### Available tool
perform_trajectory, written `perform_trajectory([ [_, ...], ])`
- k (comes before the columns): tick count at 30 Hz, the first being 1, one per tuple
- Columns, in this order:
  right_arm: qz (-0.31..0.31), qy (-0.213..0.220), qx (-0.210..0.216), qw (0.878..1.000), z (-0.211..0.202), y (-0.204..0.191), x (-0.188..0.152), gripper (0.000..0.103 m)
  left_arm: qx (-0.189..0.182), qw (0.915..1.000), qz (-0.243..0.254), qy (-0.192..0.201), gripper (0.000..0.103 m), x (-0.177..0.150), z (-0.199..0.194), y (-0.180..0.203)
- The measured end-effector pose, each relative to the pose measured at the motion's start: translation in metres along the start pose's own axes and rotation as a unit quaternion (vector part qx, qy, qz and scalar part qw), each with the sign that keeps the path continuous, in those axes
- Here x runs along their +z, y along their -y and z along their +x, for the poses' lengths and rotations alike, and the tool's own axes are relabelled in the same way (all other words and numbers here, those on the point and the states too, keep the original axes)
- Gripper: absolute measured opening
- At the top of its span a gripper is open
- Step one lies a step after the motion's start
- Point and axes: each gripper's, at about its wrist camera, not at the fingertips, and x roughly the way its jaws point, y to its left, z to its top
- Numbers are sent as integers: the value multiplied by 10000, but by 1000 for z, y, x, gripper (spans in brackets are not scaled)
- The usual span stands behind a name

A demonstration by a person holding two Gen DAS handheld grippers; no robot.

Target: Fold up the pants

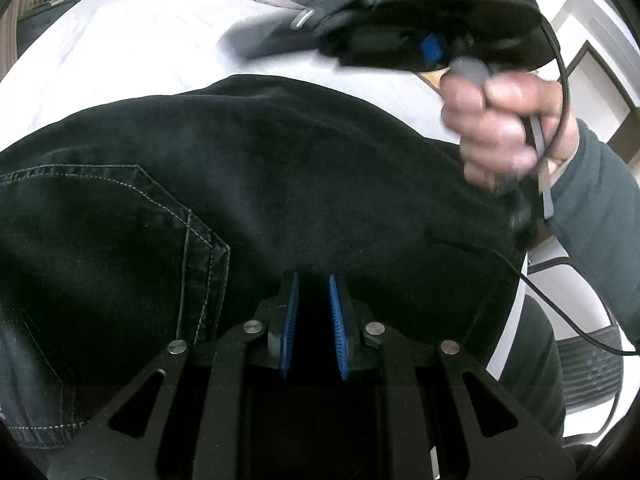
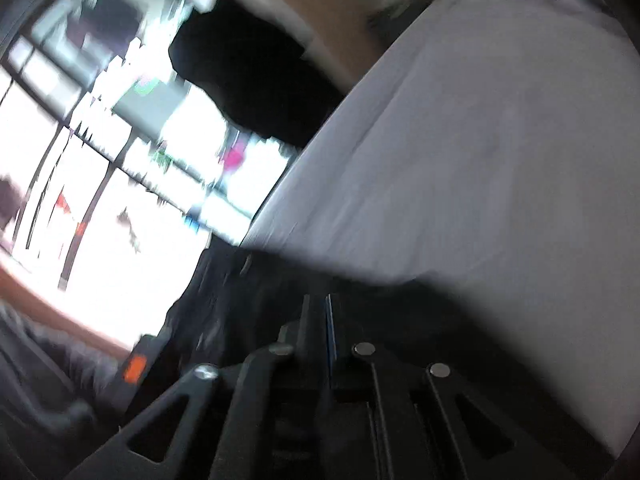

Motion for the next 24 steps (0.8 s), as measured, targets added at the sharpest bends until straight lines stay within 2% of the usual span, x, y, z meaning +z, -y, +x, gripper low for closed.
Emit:
perform_trajectory([
  [1, 2, -335, -84, 9994, 18, 5, -2, 4, 9, 10000, 1, 0, 16, 0, 0, 0],
  [3, 495, -486, -461, 9965, 31, 38, -1, 0, 26, 10000, 6, 3, 16, 0, 0, 1],
  [4, 991, -299, -335, 9941, 31, 68, 0, 0, 37, 10000, 7, 1, 16, 0, 0, 2],
  [6, 1322, 444, -734, 9875, 13, 93, 1, 0, 41, 10000, 11, -5, 15, 0, 0, 3],
  [7, 1599, 912, -1320, 9740, -4, 106, -2, 0, 37, 10000, 8, -9, 15, 0, 0, 3],
  [8, 1847, 1231, -1673, 9606, -18, 117, -6, 0, 40, 10000, 8, -11, 16, 0, 0, 4],
  [10, 2153, 1521, -2232, 9385, -47, 112, -13, 8, 51, 10000, 13, -5, 16, 0, 0, 4],
  [11, 1941, 1693, -2131, 9425, -58, 91, -16, 8, 54, 10000, 11, -1, 16, 0, 0, 5],
  [13, 1411, 1929, -1472, 9598, -65, 48, -26, 18, 66, 10000, 8, -3, 16, 0, 0, 6],
  [14, 1265, 1862, -1142, 9676, -62, 30, -35, 31, 85, 10000, 16, -7, 16, 1, 1, 6],
  [15, 1210, 1693, -992, 9731, -54, 21, -44, 41, 113, 9999, 35, -13, 16, 1, 1, 7],
  [17, 1362, 1389, -1133, 9743, -39, 25, -65, 41, 177, 9998, 81, -19, 16, 1, 0, 10],
  [18, 1667, 1244, -1279, 9697, -36, 41, -78, 13, 208, 9997, 106, -22, 16, 1, 0, 11],
  [19, 2218, 1294, -1193, 9591, -41, 64, -97, 0, 248, 9996, 135, -33, 16, 0, 0, 14],
  [20, 2756, 1514, -1044, 9435, -54, 82, -116, 0, 281, 9995, 159, -39, 16, 0, 0, 16],
  [21, 3256, 1930, -1056, 9196, -79, 97, -140, 0, 302, 9994, 167, -44, 16, 1, 1, 18],
  [24, 3759, 2680, -1766, 8693, -136, 103, -195, 0, 386, 9991, 194, -45, 16, 1, 1, 24],
])
